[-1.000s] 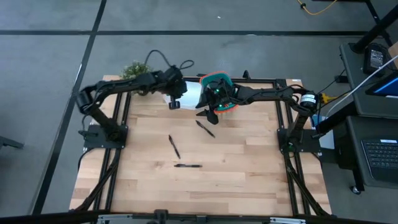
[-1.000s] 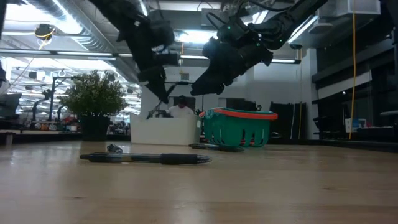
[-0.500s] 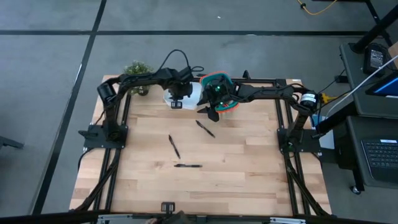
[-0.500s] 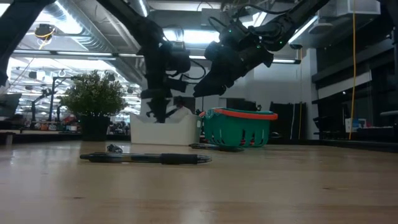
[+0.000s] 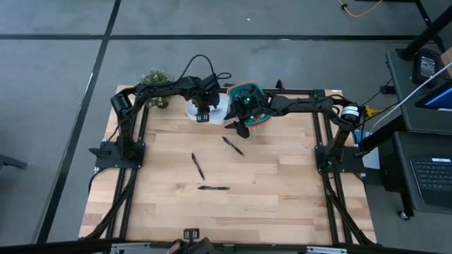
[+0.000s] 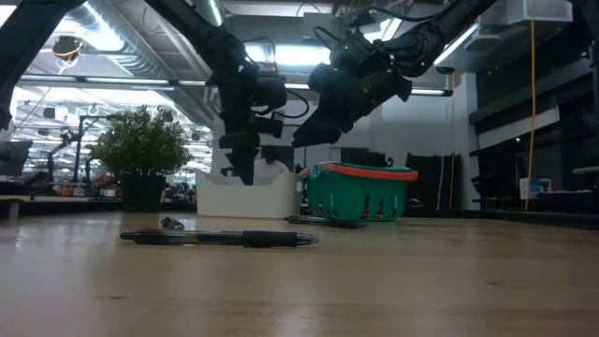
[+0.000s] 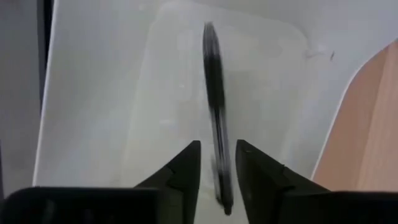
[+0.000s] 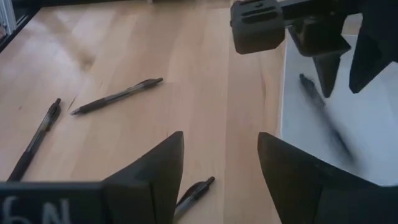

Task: Sort pens & pencils
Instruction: Put the top right black pen into the white bin

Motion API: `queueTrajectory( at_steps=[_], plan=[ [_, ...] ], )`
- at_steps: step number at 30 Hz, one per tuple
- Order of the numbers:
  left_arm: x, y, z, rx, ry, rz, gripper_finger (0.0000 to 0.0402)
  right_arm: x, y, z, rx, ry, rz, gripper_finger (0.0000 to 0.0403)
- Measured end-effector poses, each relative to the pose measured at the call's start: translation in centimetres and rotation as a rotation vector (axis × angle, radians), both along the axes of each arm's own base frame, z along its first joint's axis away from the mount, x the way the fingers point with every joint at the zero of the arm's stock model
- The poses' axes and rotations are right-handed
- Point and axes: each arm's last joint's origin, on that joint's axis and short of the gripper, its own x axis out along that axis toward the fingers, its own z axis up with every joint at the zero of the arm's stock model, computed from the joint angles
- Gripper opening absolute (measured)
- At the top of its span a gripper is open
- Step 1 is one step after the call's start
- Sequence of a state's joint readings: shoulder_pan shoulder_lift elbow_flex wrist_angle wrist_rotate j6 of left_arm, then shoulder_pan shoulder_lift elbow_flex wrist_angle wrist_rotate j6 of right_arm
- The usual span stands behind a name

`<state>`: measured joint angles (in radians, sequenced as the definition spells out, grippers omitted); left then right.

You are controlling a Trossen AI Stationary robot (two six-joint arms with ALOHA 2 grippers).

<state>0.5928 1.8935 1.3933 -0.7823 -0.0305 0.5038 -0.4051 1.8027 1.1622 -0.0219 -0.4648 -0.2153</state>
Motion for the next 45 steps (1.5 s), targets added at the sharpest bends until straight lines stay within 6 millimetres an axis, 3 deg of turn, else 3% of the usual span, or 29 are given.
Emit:
queueTrajectory(
  at_steps=[12,18,21,24,27,31,36,45],
  plan=[
    [-0.2,-0.2,0.6,-0.003,-0.013,0.032,0.0111,-0.5,-0.9,-0.2,0.029,0.006,-0.035,0.0205],
    [-1.0,-2.0,5.5,-0.054,-0.248,-0.027,0.0112,-0.6,-0.9,-0.1,0.037,0.015,-0.036,0.0205],
    [-2.5,-3.4,8.0,-0.093,-0.455,-0.104,0.0112,-1.1,-0.6,0.6,0.045,0.022,-0.033,0.0205],
    [-4.1,-5.5,9.3,-0.05,-0.634,-0.158,0.0112,-1.7,-0.1,1.8,0.063,0.02,-0.012,0.0205],
    [-5.8,-8.0,9.1,0.021,-0.753,-0.187,0.0112,-1.9,0.6,3.0,0.056,-0.009,0.018,0.0205],
    [-8.0,-10.9,7.5,0.06,-0.878,-0.236,0.0112,-1.6,2.0,4.0,0.027,-0.055,0.063,0.0205],
    [-10.4,-13.7,5.6,0.065,-1.033,-0.274,0.0112,-1.3,4.0,3.4,0.002,-0.186,0.104,0.0205],
    [-12.9,-17.4,5.0,0.117,-1.118,-0.294,0.0112,-7.1,7.9,1.5,-0.046,-0.293,-0.08,0.0205]
  ],
)
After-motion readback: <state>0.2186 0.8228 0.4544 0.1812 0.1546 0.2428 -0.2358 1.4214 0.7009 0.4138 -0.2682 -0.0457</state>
